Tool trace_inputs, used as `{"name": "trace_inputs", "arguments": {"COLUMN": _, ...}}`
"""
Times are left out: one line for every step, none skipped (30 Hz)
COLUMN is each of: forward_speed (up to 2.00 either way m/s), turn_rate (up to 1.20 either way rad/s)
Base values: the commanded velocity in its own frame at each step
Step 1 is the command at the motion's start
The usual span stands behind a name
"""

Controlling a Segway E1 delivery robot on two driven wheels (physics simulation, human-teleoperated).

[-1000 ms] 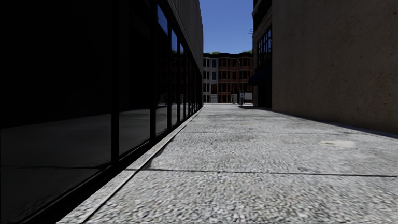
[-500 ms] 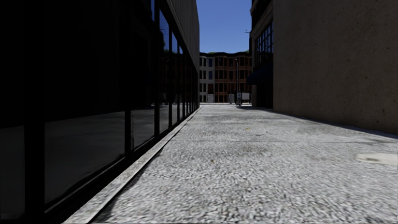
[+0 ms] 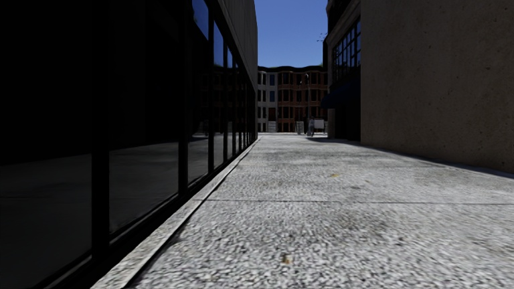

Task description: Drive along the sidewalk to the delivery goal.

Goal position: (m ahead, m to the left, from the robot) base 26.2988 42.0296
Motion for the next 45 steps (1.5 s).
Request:
{"name": "trace_inputs", "arguments": {"forward_speed": 2.0, "turn_rate": -0.08}}
{"name": "trace_inputs", "arguments": {"forward_speed": 2.0, "turn_rate": 0.0}}
{"name": "trace_inputs", "arguments": {"forward_speed": 2.0, "turn_rate": 0.0}}
{"name": "trace_inputs", "arguments": {"forward_speed": 2.0, "turn_rate": 0.0}}
{"name": "trace_inputs", "arguments": {"forward_speed": 2.0, "turn_rate": 0.0}}
{"name": "trace_inputs", "arguments": {"forward_speed": 2.0, "turn_rate": 0.0}}
{"name": "trace_inputs", "arguments": {"forward_speed": 2.0, "turn_rate": 0.0}}
{"name": "trace_inputs", "arguments": {"forward_speed": 2.0, "turn_rate": 0.0}}
{"name": "trace_inputs", "arguments": {"forward_speed": 2.0, "turn_rate": 0.0}}
{"name": "trace_inputs", "arguments": {"forward_speed": 2.0, "turn_rate": 0.0}}
{"name": "trace_inputs", "arguments": {"forward_speed": 2.0, "turn_rate": 0.0}}
{"name": "trace_inputs", "arguments": {"forward_speed": 2.0, "turn_rate": 0.0}}
{"name": "trace_inputs", "arguments": {"forward_speed": 2.0, "turn_rate": 0.0}}
{"name": "trace_inputs", "arguments": {"forward_speed": 2.0, "turn_rate": 0.0}}
{"name": "trace_inputs", "arguments": {"forward_speed": 2.0, "turn_rate": 0.0}}
{"name": "trace_inputs", "arguments": {"forward_speed": 2.0, "turn_rate": 0.0}}
{"name": "trace_inputs", "arguments": {"forward_speed": 2.0, "turn_rate": 0.0}}
{"name": "trace_inputs", "arguments": {"forward_speed": 2.0, "turn_rate": 0.0}}
{"name": "trace_inputs", "arguments": {"forward_speed": 2.0, "turn_rate": 0.0}}
{"name": "trace_inputs", "arguments": {"forward_speed": 2.0, "turn_rate": 0.0}}
{"name": "trace_inputs", "arguments": {"forward_speed": 2.0, "turn_rate": 0.0}}
{"name": "trace_inputs", "arguments": {"forward_speed": 2.0, "turn_rate": 0.0}}
{"name": "trace_inputs", "arguments": {"forward_speed": 2.0, "turn_rate": 0.0}}
{"name": "trace_inputs", "arguments": {"forward_speed": 2.0, "turn_rate": 0.0}}
{"name": "trace_inputs", "arguments": {"forward_speed": 2.0, "turn_rate": 0.0}}
{"name": "trace_inputs", "arguments": {"forward_speed": 2.0, "turn_rate": 0.0}}
{"name": "trace_inputs", "arguments": {"forward_speed": 2.0, "turn_rate": 0.0}}
{"name": "trace_inputs", "arguments": {"forward_speed": 2.0, "turn_rate": 0.0}}
{"name": "trace_inputs", "arguments": {"forward_speed": 2.0, "turn_rate": 0.0}}
{"name": "trace_inputs", "arguments": {"forward_speed": 2.0, "turn_rate": 0.0}}
{"name": "trace_inputs", "arguments": {"forward_speed": 2.0, "turn_rate": 0.0}}
{"name": "trace_inputs", "arguments": {"forward_speed": 2.0, "turn_rate": 0.0}}
{"name": "trace_inputs", "arguments": {"forward_speed": 2.0, "turn_rate": 0.0}}
{"name": "trace_inputs", "arguments": {"forward_speed": 2.0, "turn_rate": 0.0}}
{"name": "trace_inputs", "arguments": {"forward_speed": 2.0, "turn_rate": 0.0}}
{"name": "trace_inputs", "arguments": {"forward_speed": 2.0, "turn_rate": 0.0}}
{"name": "trace_inputs", "arguments": {"forward_speed": 2.0, "turn_rate": 0.0}}
{"name": "trace_inputs", "arguments": {"forward_speed": 2.0, "turn_rate": 0.0}}
{"name": "trace_inputs", "arguments": {"forward_speed": 2.0, "turn_rate": 0.0}}
{"name": "trace_inputs", "arguments": {"forward_speed": 2.0, "turn_rate": 0.0}}
{"name": "trace_inputs", "arguments": {"forward_speed": 2.0, "turn_rate": 0.0}}
{"name": "trace_inputs", "arguments": {"forward_speed": 2.0, "turn_rate": 0.0}}
{"name": "trace_inputs", "arguments": {"forward_speed": 2.0, "turn_rate": 0.0}}
{"name": "trace_inputs", "arguments": {"forward_speed": 2.0, "turn_rate": 0.0}}
{"name": "trace_inputs", "arguments": {"forward_speed": 2.0, "turn_rate": 0.0}}
